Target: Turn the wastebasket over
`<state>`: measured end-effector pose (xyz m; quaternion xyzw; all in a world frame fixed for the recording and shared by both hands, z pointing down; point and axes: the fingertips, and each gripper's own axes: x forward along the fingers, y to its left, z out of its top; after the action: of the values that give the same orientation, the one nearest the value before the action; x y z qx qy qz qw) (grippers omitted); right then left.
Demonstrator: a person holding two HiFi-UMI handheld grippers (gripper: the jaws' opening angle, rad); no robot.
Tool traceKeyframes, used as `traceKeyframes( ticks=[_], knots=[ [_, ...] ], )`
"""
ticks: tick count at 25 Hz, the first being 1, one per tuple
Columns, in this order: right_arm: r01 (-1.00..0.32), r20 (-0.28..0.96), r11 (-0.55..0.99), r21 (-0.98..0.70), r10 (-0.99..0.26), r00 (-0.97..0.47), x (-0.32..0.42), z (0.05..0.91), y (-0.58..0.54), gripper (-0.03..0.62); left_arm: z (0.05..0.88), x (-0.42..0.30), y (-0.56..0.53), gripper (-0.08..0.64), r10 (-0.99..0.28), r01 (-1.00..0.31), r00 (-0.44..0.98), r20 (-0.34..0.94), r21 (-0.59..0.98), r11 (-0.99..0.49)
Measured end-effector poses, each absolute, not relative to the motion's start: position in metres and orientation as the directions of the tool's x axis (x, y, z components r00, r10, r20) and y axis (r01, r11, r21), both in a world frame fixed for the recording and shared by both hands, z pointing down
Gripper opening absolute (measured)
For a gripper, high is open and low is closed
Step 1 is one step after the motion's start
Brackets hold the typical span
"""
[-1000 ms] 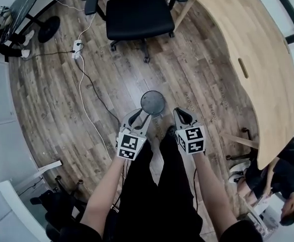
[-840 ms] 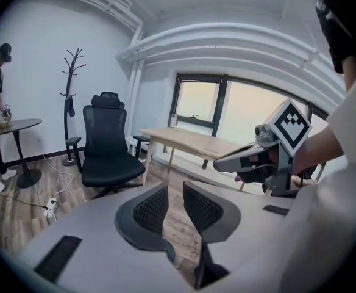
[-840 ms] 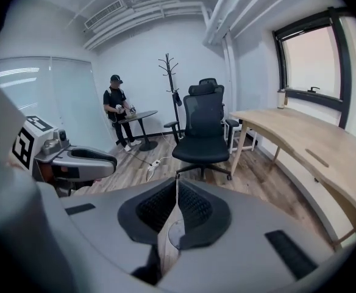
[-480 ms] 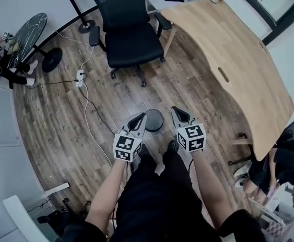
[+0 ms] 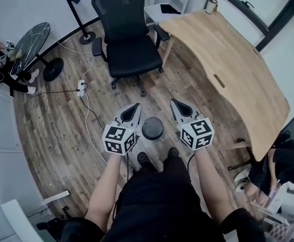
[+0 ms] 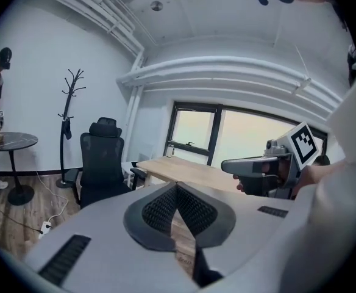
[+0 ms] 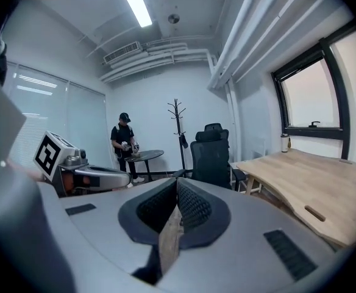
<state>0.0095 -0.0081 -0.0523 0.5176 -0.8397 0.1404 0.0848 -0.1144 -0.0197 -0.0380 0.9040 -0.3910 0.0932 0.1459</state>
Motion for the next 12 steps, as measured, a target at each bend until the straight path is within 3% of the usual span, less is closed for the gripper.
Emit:
traceKeyframes(
  ticks=[12],
  knots=[
    [-0.878, 0.255, 0.467, -0.108, -0.840, -0.479, -0.005, -0.084, -0.002, 0.032, -0.066, -0.130, -0.018, 0.017, -0.693, -0.734, 0.679, 0.244, 0.210, -0.645]
  ],
)
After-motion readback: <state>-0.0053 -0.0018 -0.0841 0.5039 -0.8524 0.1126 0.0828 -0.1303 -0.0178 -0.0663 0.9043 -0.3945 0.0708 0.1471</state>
